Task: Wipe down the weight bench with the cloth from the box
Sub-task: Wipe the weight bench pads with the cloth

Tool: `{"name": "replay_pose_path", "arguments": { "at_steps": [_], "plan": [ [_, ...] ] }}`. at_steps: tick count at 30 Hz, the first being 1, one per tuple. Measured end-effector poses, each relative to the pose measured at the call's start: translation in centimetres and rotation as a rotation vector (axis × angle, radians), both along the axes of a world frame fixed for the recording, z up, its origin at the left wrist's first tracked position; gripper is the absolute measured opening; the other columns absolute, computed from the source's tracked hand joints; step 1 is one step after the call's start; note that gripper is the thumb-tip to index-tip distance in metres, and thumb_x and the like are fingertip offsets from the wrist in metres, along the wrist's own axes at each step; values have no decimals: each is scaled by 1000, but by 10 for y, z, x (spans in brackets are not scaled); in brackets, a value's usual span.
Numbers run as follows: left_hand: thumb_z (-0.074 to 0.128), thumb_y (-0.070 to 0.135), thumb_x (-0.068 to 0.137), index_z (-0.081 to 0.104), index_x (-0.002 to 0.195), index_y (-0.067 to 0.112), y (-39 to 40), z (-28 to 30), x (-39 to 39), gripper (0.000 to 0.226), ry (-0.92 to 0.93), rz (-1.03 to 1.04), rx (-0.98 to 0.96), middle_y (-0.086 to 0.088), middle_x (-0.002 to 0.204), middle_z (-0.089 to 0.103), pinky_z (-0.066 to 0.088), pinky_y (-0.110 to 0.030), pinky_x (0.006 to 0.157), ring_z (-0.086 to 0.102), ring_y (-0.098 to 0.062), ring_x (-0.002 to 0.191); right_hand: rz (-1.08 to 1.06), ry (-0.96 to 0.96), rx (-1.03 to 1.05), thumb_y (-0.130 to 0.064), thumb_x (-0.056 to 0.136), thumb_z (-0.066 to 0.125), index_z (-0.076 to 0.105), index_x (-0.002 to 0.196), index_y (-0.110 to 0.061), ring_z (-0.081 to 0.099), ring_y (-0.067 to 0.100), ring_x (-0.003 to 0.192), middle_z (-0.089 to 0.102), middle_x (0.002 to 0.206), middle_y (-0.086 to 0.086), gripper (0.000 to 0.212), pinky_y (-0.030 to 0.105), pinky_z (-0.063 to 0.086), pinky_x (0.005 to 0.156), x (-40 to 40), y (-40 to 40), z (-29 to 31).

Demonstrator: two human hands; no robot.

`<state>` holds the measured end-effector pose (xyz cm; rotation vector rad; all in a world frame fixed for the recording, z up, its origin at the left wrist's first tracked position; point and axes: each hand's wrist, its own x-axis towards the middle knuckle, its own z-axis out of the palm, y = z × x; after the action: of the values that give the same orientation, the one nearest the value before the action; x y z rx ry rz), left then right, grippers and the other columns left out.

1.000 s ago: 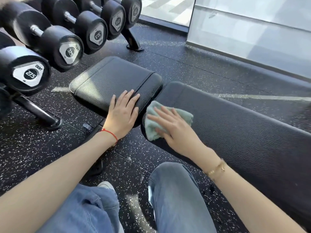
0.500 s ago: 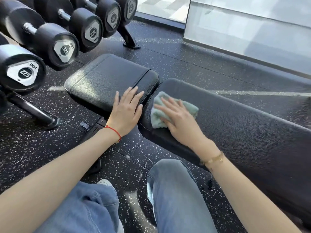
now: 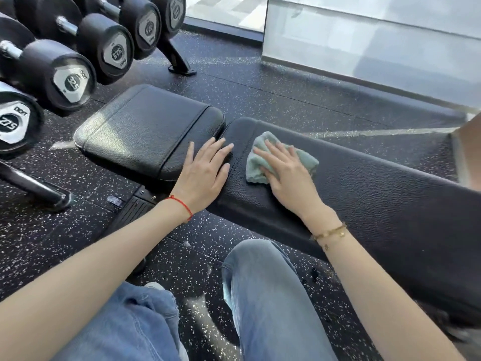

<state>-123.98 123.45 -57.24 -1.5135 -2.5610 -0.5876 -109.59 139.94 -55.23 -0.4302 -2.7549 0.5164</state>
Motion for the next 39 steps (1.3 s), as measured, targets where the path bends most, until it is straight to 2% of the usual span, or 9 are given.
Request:
{"name": "replay_pose_path", "arguments": {
  "at_steps": [5, 9, 13, 16, 21, 25, 30, 33, 39],
  "plan": [
    [23, 42, 97, 39, 149, 19, 10, 0, 5, 59, -15, -42, 12, -1, 156, 36, 9, -54, 121, 24, -19, 148, 191, -40, -2, -16, 97, 49, 36, 145, -31, 11, 8, 147, 24, 157, -9, 52, 31, 7, 121, 96, -32, 6],
    [25, 43, 95, 37, 149, 21, 14, 0, 5, 60, -23, -58, -3, 0, 157, 34, 6, -52, 122, 21, -17, 149, -54, -16, -61, -11, 96, 49, 40, 143, -31, 16, 6, 146, 28, 155, -8, 52, 37, 10, 121, 116, 27, 12],
    [26, 44, 94, 39, 149, 21, 16, -2, 3, 61, -39, -64, -1, -1, 156, 36, 8, -52, 122, 24, -18, 148, -290, -8, -36, -18, 97, 47, 44, 141, -28, 20, 20, 146, 31, 154, 4, 45, 39, 6, 121, 54, 68, 10],
    [27, 44, 94, 40, 148, 22, 16, -3, 3, 60, -46, -69, 10, -1, 155, 36, 10, -52, 122, 25, -18, 147, -145, -7, -22, -14, 95, 49, 45, 140, -27, 20, 21, 146, 32, 154, 2, 48, 42, 7, 121, 33, 33, 4],
    [30, 42, 94, 42, 147, 21, 16, -4, 3, 58, -56, -70, 41, -2, 155, 38, 12, -51, 121, 27, -19, 146, 128, -27, -30, -10, 95, 51, 39, 144, -31, 12, 7, 147, 26, 156, -10, 55, 33, 8, 121, 106, -13, 7],
    [31, 41, 95, 42, 147, 20, 15, -4, 5, 57, -54, -63, 44, -2, 155, 38, 13, -51, 121, 28, -19, 146, -56, -35, -55, -12, 94, 44, 40, 143, -31, 15, 4, 146, 27, 155, -10, 53, 36, 10, 121, 135, 41, 11],
    [30, 40, 95, 42, 147, 20, 16, -4, 9, 57, -20, -48, 29, -2, 154, 38, 15, -52, 120, 28, -19, 146, -273, -27, -69, -22, 98, 46, 43, 141, -28, 24, 21, 145, 33, 153, 6, 43, 38, 4, 120, 46, 94, 11],
    [28, 40, 95, 40, 147, 20, 17, -2, 8, 58, -11, -47, 3, -2, 155, 37, 14, -51, 121, 27, -20, 146, -72, -11, -40, -19, 96, 47, 45, 140, -27, 20, 23, 146, 31, 154, 4, 44, 43, 6, 121, 12, 51, 6],
    [23, 42, 96, 39, 148, 18, 9, 5, 1, 59, 65, -46, -89, -1, 155, 38, 12, -56, 120, 26, -18, 147, 263, -29, -69, -17, 97, 50, 39, 144, -30, 10, 10, 147, 25, 157, -8, 49, 30, 2, 121, 65, -13, 3]
  ]
}}
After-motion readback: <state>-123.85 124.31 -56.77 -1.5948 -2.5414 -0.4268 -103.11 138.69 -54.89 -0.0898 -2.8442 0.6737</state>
